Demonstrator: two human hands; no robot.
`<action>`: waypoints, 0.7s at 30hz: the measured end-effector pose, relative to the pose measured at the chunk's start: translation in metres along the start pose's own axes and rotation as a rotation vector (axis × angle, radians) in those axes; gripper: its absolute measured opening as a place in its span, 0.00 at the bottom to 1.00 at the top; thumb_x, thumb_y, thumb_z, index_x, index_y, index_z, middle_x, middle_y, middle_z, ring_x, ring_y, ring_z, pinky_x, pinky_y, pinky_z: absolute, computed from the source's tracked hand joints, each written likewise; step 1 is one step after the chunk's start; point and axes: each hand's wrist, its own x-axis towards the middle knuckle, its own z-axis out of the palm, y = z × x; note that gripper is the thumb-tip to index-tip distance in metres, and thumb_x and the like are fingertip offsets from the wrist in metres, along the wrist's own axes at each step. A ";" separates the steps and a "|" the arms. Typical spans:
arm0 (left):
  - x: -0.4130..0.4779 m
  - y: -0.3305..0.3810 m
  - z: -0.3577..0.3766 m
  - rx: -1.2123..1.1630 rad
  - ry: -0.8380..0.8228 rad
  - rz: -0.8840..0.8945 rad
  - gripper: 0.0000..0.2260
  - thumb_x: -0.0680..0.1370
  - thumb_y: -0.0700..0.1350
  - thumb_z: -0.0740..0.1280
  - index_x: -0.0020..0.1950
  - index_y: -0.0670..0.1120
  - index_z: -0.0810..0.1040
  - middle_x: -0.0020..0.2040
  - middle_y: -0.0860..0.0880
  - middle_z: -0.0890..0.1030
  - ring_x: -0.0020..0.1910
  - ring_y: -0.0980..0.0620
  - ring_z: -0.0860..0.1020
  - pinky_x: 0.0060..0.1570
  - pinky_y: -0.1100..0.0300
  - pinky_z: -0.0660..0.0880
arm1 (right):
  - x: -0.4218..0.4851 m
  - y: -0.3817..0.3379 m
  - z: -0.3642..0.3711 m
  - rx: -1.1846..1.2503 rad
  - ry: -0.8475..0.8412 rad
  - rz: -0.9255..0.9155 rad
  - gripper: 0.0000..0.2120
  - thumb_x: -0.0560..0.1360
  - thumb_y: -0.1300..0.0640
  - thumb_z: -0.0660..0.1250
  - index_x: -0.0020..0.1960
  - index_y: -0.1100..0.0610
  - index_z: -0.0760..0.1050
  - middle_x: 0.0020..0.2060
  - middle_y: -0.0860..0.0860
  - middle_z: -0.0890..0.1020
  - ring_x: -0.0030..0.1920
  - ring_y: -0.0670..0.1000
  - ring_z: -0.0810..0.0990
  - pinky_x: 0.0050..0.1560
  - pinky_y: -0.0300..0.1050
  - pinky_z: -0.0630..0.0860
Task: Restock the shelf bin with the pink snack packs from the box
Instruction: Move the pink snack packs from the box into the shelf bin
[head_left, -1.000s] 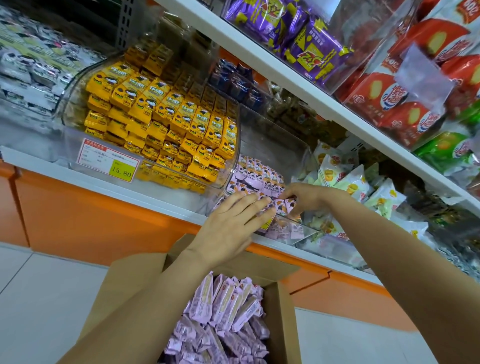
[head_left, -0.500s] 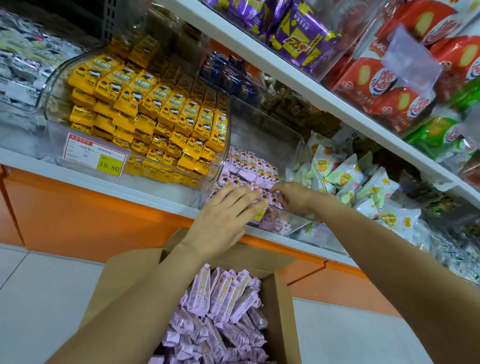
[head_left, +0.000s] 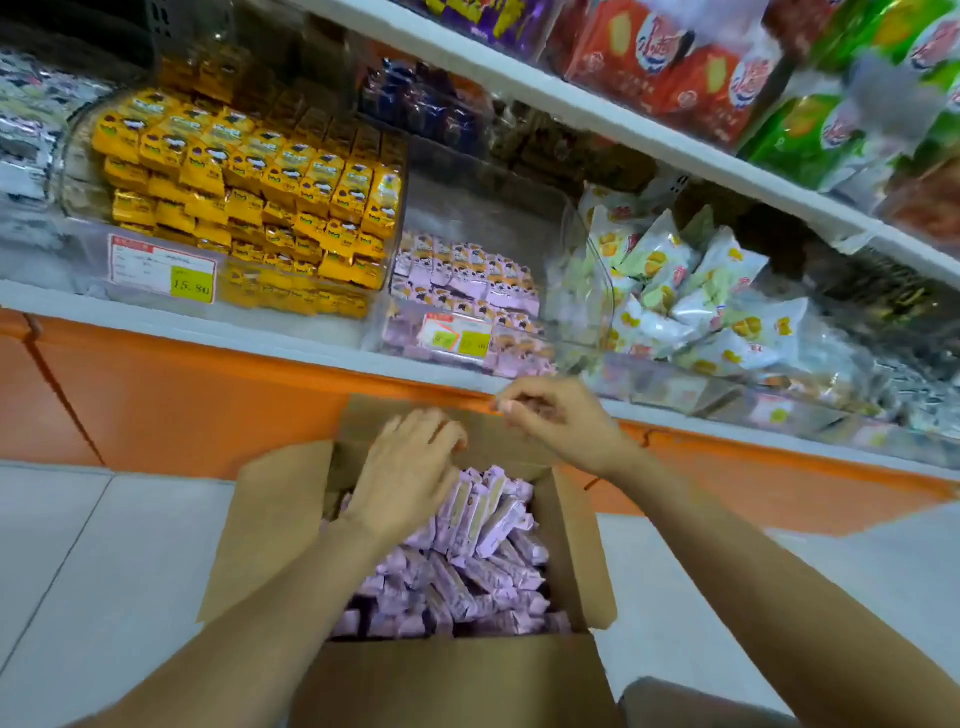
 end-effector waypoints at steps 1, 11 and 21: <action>-0.017 0.002 0.014 -0.044 -0.140 -0.015 0.13 0.71 0.46 0.55 0.48 0.48 0.77 0.46 0.49 0.77 0.44 0.44 0.77 0.41 0.52 0.72 | -0.013 0.018 0.019 0.025 -0.041 0.072 0.07 0.78 0.55 0.65 0.49 0.56 0.81 0.40 0.47 0.83 0.39 0.52 0.81 0.41 0.45 0.77; -0.130 0.030 0.078 -0.018 -0.976 -0.200 0.24 0.78 0.56 0.51 0.73 0.55 0.66 0.79 0.50 0.54 0.78 0.47 0.51 0.72 0.50 0.54 | -0.124 0.163 0.149 -0.266 -0.436 0.544 0.24 0.74 0.47 0.70 0.67 0.54 0.71 0.65 0.55 0.73 0.71 0.57 0.61 0.68 0.49 0.59; -0.125 0.036 0.087 0.009 -0.897 -0.251 0.24 0.77 0.56 0.48 0.64 0.54 0.75 0.76 0.50 0.62 0.73 0.48 0.60 0.68 0.51 0.59 | -0.135 0.170 0.151 -0.039 -0.370 0.714 0.15 0.68 0.49 0.74 0.50 0.47 0.71 0.59 0.56 0.70 0.48 0.53 0.75 0.48 0.41 0.71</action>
